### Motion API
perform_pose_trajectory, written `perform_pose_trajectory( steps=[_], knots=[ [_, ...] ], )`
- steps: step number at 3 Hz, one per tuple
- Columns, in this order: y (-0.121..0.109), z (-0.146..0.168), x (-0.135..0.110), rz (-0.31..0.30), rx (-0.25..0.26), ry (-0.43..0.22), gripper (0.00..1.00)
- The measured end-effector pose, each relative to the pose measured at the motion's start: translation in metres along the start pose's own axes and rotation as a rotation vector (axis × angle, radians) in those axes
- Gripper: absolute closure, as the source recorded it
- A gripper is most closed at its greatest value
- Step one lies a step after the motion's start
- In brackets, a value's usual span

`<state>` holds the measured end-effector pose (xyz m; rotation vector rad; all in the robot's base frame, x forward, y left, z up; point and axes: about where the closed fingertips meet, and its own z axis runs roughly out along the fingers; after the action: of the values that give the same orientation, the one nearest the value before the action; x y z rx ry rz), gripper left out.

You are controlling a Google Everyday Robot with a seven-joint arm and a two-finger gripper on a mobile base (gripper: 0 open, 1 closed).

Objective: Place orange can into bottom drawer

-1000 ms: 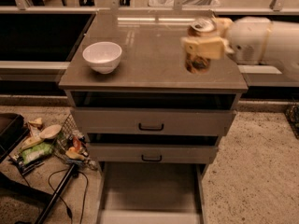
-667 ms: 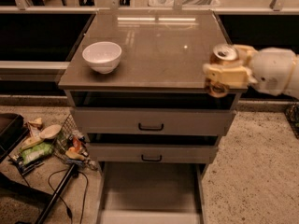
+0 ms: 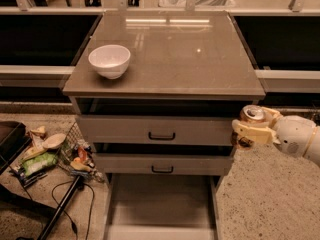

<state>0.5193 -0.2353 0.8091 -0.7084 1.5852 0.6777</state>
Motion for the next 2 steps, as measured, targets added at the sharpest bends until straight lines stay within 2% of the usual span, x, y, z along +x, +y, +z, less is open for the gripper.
perform_pose_trajectory(
  steps=[1,2],
  knots=[
    [0.000,0.001,0.000,-0.001,-0.001,0.000,1.00],
    [0.018,0.018,0.029,0.037,-0.036,0.001,1.00]
  ],
)
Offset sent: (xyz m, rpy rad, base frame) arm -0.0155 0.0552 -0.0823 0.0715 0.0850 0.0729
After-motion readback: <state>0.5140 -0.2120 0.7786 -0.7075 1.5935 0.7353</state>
